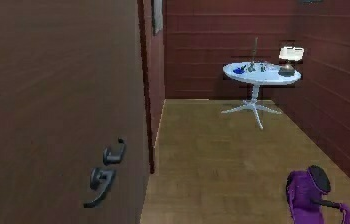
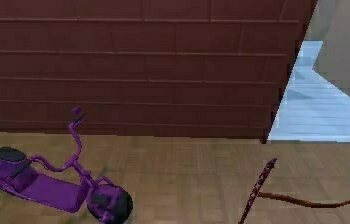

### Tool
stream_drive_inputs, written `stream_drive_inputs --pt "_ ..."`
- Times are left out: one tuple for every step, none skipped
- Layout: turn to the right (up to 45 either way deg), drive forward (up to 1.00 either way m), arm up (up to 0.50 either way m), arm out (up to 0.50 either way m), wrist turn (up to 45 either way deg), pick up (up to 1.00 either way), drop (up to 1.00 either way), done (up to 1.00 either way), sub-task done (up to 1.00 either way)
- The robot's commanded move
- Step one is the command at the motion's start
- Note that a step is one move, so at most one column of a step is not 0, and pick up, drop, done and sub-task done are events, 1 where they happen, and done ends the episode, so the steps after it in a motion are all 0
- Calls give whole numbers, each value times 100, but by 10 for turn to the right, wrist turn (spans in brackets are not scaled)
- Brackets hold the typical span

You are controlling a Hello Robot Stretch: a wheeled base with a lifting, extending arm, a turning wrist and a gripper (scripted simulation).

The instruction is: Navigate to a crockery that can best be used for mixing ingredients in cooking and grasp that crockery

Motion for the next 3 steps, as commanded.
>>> stream_drive_inputs --pt "150 0 0 0 0 0 0 0 0" --pt "0 100 0 0 0 0 0 0 0" --pt "30 0 0 0 0 0 0 0 0"
